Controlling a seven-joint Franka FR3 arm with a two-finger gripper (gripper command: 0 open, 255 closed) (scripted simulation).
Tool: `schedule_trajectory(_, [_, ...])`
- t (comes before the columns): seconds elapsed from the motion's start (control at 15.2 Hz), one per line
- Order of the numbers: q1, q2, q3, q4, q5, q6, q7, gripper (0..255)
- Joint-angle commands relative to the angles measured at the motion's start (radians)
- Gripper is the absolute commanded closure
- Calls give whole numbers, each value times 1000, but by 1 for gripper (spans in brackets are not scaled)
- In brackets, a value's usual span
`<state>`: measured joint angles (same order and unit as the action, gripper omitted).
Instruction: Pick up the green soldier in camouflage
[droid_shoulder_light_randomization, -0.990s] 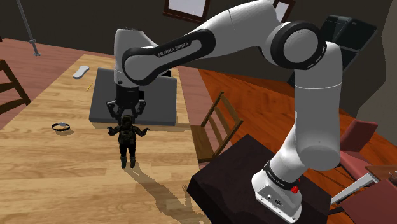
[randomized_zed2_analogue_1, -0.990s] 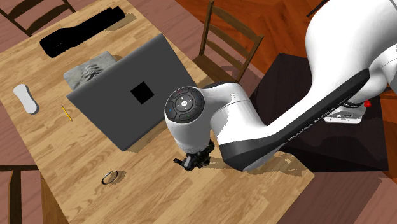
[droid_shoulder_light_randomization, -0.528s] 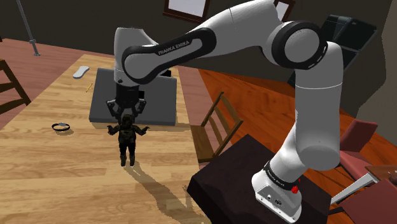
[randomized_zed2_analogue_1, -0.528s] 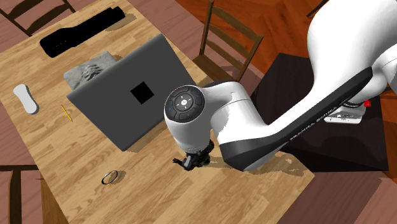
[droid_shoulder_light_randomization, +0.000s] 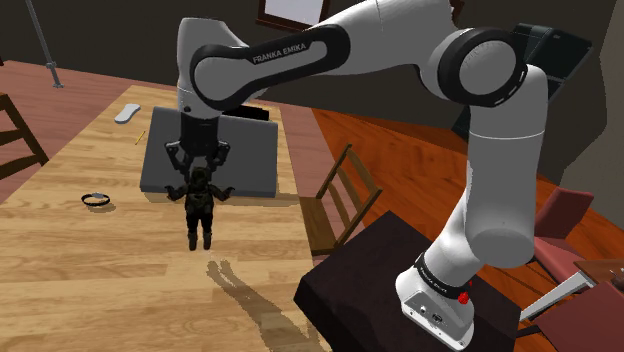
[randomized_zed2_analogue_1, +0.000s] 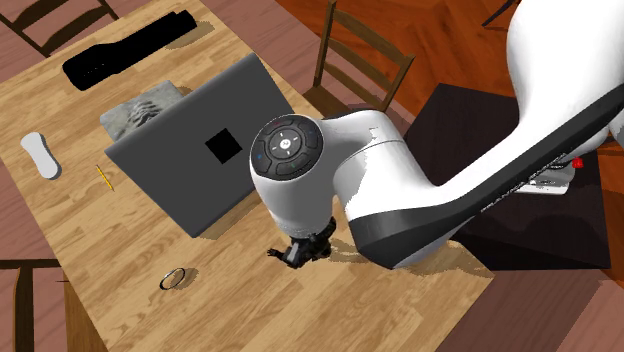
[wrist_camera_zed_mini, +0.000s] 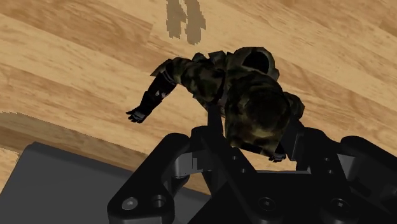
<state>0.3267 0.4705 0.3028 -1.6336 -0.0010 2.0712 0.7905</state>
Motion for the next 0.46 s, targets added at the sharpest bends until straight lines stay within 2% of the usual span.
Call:
schedule_trajectory(0.0, [-2, -12, 1, 12, 3, -23, -1, 255])
schedule_trajectory(0.4, [-4, -31, 4, 41, 8, -70, 1, 255])
